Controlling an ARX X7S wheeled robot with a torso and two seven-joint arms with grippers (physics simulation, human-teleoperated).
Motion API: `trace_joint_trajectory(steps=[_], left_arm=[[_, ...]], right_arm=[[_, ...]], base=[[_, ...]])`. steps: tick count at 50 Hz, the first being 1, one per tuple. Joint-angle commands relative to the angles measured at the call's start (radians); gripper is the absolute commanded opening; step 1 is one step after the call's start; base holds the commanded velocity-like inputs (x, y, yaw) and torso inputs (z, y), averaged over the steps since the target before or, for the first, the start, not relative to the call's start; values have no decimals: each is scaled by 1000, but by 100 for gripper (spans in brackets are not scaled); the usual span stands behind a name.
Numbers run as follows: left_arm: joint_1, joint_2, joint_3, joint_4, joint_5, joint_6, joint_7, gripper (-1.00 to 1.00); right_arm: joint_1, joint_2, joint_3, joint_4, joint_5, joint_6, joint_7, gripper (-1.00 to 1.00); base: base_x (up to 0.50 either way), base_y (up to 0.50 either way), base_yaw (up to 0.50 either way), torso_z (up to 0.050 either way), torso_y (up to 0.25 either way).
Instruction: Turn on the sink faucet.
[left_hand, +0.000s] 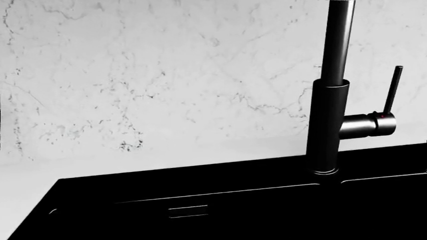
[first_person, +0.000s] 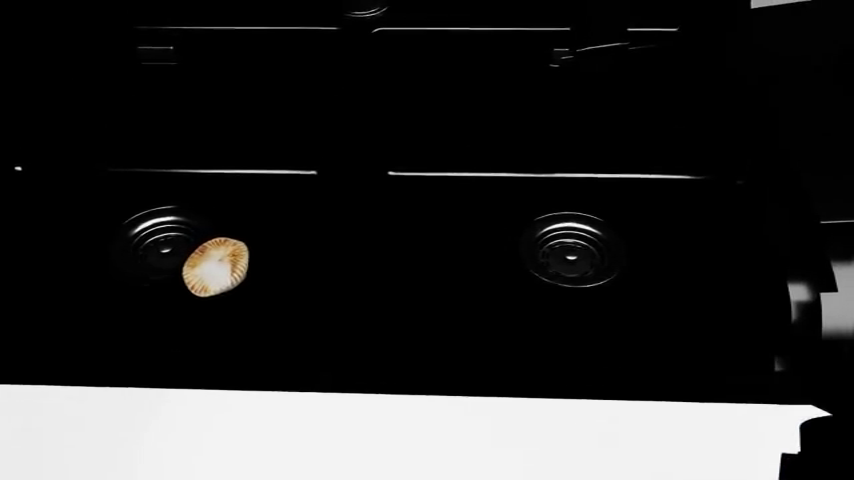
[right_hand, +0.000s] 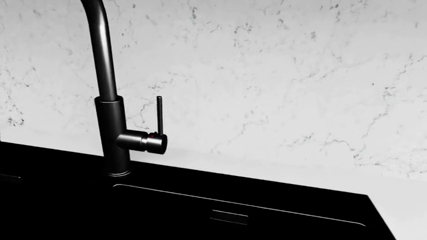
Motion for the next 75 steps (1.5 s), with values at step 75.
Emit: trace_joint_trajectory(steps=[75], left_arm=[[36,-15,6,-32,-16,23,-4,100]], right_arm=[[34,-118,-57,207,10,-122,-69,100]], base=[[211,28,0,0,0]])
